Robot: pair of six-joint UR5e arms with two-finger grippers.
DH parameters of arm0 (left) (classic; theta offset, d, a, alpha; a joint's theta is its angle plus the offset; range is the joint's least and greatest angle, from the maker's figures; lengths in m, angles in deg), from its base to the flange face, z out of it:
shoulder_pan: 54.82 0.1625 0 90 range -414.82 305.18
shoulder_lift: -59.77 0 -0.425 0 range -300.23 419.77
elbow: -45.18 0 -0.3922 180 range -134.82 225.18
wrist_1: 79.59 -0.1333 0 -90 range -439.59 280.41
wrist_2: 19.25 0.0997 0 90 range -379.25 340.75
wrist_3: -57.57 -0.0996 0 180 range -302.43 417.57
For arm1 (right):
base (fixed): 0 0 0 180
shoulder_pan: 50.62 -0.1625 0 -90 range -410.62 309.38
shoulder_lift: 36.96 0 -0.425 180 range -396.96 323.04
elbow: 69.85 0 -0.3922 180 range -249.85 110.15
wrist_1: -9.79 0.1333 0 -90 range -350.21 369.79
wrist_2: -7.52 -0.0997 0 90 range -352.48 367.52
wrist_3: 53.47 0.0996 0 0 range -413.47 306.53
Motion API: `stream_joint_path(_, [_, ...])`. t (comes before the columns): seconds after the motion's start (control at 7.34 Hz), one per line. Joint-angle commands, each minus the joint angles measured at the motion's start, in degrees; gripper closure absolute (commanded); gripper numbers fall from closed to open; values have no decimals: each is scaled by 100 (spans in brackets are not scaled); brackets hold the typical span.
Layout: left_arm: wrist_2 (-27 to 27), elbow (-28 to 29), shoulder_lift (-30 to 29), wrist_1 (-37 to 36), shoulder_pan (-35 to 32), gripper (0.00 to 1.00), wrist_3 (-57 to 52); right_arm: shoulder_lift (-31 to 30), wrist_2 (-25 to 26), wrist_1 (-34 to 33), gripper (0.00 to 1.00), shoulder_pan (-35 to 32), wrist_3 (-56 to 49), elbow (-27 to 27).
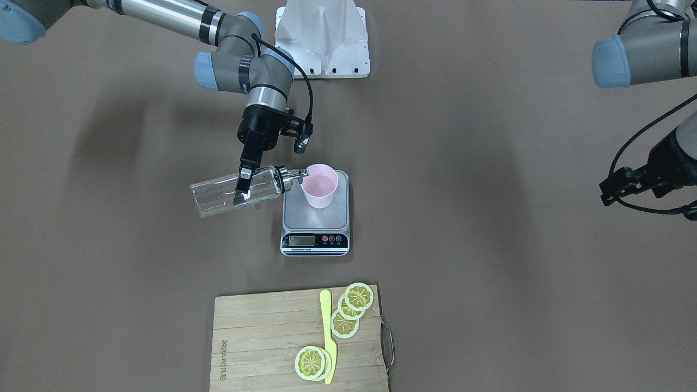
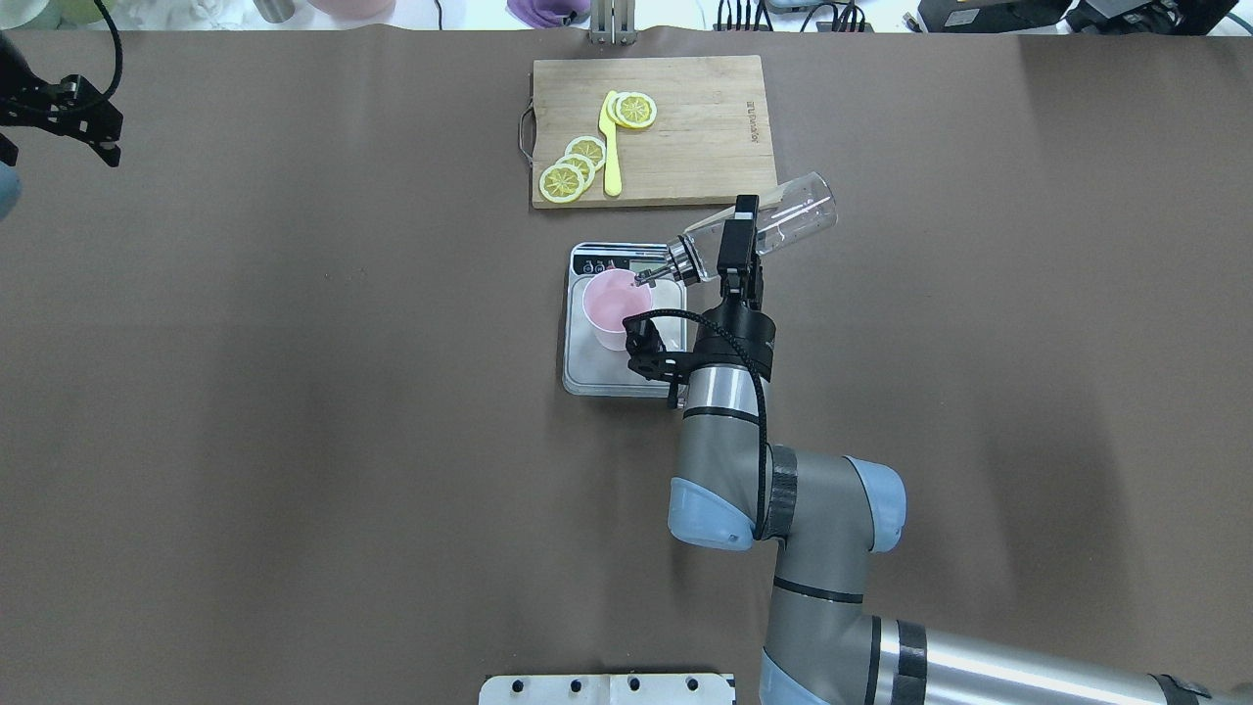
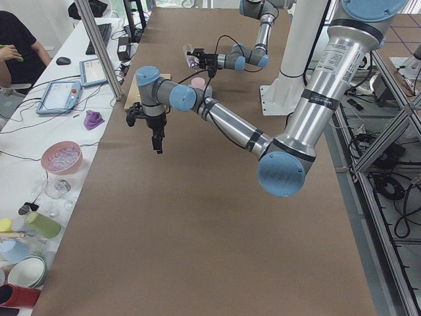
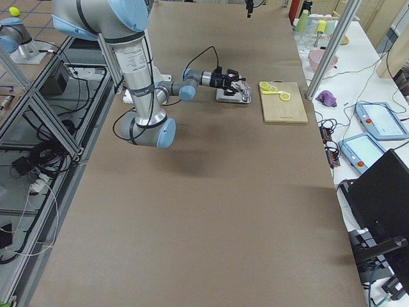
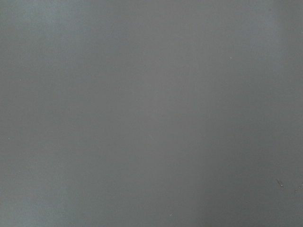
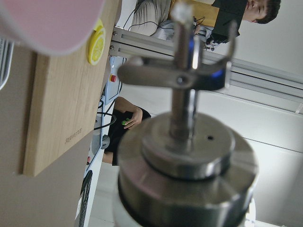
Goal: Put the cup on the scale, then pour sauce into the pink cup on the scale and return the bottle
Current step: 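Tilt the bottle with the right gripper, spout over the pink cup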
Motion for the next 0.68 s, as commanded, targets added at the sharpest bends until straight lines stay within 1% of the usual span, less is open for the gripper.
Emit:
stream_joint_path(0.0, [0,9,1,1,-4,1,0,16,98,0,100,27,-111,0])
stream_joint_path(0.27, [0,0,1,-8,-4,1,0,7,143,26,100,45,-94,0])
stream_joint_path(0.41, [0,0,1,-8,-4,1,0,50,73,96,100,36,11,-61])
stream_joint_path(0.54, [-9,-9,-7,-8,-57,1,0,86,-49,489,100,27,221,-61])
